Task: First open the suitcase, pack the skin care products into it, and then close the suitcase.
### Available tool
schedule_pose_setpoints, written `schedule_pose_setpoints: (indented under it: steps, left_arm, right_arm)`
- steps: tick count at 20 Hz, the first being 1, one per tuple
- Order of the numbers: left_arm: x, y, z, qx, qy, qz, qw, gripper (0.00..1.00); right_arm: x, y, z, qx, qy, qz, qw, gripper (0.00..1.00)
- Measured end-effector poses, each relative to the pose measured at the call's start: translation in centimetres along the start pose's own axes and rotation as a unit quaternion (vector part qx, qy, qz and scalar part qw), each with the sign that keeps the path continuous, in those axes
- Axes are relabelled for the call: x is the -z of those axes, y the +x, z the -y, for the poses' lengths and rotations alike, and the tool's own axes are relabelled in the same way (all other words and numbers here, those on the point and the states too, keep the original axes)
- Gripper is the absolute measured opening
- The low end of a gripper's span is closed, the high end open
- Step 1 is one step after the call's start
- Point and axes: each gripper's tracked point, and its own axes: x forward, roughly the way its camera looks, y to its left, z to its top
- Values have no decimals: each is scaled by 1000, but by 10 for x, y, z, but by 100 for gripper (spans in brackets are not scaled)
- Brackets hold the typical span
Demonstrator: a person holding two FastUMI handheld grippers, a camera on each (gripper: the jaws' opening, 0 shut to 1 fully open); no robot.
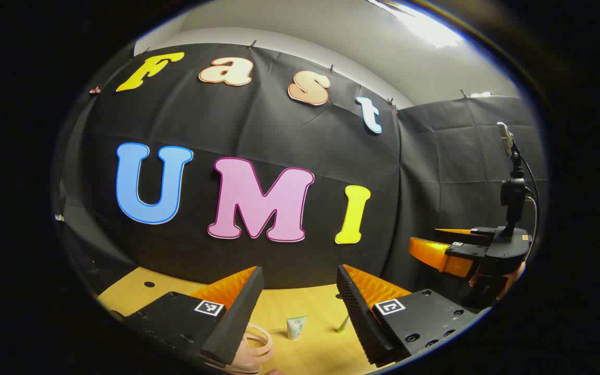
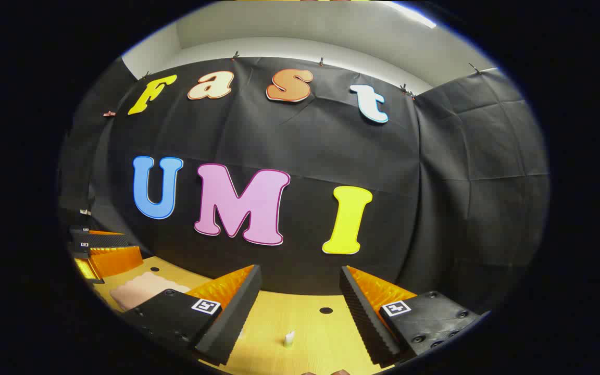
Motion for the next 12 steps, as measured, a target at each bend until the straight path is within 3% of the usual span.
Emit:
schedule_pose_setpoints:
  steps: [12]
  left_arm:
    - [5, -10, -12, -16, -12, -9, 1000, 93]
  right_arm:
    - [-3, -15, -3, 1, -12, 3, 1000, 96]
